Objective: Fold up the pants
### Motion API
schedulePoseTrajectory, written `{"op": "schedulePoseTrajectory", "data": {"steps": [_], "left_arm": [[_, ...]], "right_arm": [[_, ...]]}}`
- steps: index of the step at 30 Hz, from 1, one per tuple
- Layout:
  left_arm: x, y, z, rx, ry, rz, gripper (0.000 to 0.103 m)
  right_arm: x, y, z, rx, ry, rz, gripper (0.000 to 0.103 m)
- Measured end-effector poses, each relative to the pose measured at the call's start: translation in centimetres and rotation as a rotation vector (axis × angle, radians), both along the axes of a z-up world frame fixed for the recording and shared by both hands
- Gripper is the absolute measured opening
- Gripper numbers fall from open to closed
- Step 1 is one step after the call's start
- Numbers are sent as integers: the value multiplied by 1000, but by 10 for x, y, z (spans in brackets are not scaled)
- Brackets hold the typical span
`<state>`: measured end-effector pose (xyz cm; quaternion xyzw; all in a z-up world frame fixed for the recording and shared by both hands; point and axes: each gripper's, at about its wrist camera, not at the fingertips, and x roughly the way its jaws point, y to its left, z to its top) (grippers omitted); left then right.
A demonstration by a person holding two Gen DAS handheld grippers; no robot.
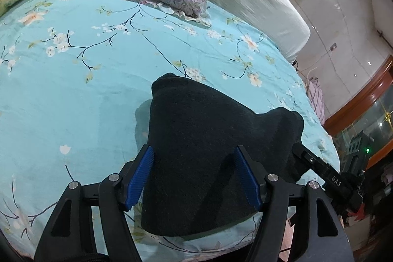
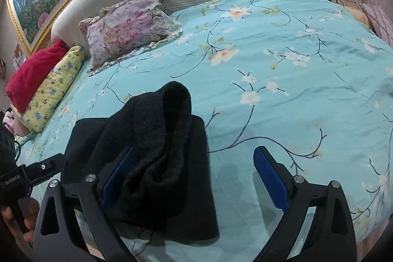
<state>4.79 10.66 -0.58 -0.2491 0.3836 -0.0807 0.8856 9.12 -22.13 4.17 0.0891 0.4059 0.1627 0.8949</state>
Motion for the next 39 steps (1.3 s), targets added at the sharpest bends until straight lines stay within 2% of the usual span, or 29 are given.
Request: {"op": "schedulePoseTrajectory", "data": {"steps": [10, 16, 19, 23, 28, 32, 39], "left_arm": [[13, 3, -16, -1, 47, 1, 71], [22, 4, -32, -53, 90, -4, 73], [27, 5, -40, -77, 107, -3, 73], [30, 0, -41, -47, 97, -11, 73], [29, -3, -40, -36, 85, -20, 64], [27, -5, -37, -23, 75, -21, 51], [19, -8, -26, -4, 53, -18, 37]], "right_arm": [[-1, -9, -13, 100, 58, 25, 93], [2, -15, -28, 281, 119, 74, 81], [3, -12, -32, 313, 135, 97, 78], [6, -8, -36, 348, 150, 131, 69], [6, -12, -39, 389, 147, 140, 65], [3, -11, -36, 398, 137, 158, 57], [-10, 5, -16, 297, 75, 178, 51]]}}
